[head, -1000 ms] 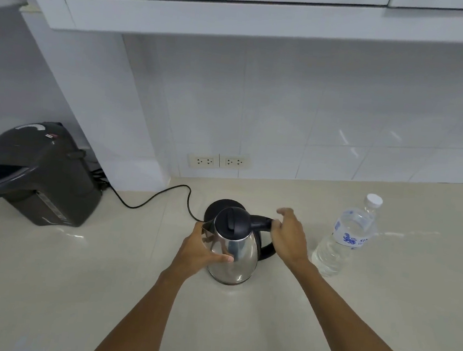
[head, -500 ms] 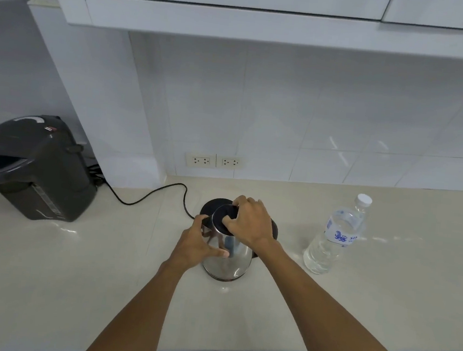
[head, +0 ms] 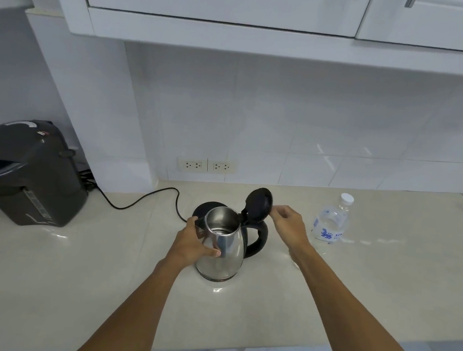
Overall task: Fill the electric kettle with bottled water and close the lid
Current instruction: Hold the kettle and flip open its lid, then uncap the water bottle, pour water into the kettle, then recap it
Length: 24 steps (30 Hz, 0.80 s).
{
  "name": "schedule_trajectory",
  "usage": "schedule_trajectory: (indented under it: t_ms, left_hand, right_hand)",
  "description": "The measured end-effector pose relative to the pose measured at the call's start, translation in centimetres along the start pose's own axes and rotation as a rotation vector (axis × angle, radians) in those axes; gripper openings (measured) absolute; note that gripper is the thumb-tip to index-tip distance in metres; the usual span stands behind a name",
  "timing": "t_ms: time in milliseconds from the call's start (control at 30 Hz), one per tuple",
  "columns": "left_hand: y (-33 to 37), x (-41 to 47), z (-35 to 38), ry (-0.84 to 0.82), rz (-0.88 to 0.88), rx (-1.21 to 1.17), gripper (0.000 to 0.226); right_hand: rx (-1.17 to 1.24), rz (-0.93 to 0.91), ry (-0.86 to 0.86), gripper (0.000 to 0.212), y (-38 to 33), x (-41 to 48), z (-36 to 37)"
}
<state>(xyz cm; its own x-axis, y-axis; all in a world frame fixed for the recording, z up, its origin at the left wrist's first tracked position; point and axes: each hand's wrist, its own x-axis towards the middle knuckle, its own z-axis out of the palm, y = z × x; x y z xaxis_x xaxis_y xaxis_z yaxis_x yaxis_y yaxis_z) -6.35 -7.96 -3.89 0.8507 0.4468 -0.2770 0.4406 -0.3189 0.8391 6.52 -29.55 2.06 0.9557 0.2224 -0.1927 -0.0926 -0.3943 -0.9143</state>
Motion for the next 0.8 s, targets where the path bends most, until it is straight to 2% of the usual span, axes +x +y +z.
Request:
schedule_trajectory:
  t_ms: [67,167,267,367,533,600,800]
  left_hand:
    - [0.2,-0.3,0.1,0.011,-0.008,0.013,0.11]
    - [0.2,-0.6,0.3,0.033,-0.024,0.027,0.097]
    - [0.1,-1.3,0.5,0.055,-0.051,0.034,0.084]
    - [-0.2,-2.5,0.6,0.024,-0.09,0.135,0.066]
    - [-1.6,-4.2,3.0,-0.001,-0.13,0.207,0.048]
    - [-1.6,-4.6,4.9,-0.006,-0.114,0.229,0.05]
    - [2.2,-4.9,12.5,-0.113,-0.008,0.239,0.076]
  right_hand:
    - [0.076,0.154,0.021,0.04,1.4,0.0,-0.2]
    - [0.166,0.363,-0.079,0.064,2.6,-0.4,-0.4]
    - [0.218,0.424,-0.158,0.073,3.4,-0.6,-0.3]
    - [0.201,0.364,-0.086,0.063,3.6,-0.7,-0.7]
    - [-0.015,0.156,0.047,0.038,2.8,-2.2,-4.3]
    - [-0.06,0.087,0.065,0.033,1.9,-2.9,-6.4]
    - [-0.268,-0.083,0.132,0.024,-1.1,-2.9,-13.0]
